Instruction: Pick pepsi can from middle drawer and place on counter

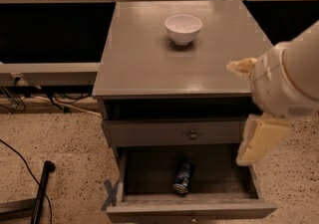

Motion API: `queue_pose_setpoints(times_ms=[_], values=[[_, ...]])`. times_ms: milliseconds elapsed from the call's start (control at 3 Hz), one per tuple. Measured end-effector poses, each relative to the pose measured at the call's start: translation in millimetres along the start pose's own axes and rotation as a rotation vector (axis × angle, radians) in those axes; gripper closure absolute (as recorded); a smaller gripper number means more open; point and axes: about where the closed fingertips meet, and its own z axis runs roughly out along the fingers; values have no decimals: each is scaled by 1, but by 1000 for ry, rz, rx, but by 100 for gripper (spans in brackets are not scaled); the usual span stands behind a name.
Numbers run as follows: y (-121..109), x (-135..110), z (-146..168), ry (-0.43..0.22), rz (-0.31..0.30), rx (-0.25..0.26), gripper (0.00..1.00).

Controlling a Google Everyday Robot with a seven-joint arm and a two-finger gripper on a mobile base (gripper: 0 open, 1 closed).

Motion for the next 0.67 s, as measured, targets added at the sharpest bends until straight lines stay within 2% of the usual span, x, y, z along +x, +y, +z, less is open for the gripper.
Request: queue_pose_setpoints(times_ms=[333,667], values=[[23,-6,4,-37,-15,32,0],[14,-10,24,3,-105,-45,0]])
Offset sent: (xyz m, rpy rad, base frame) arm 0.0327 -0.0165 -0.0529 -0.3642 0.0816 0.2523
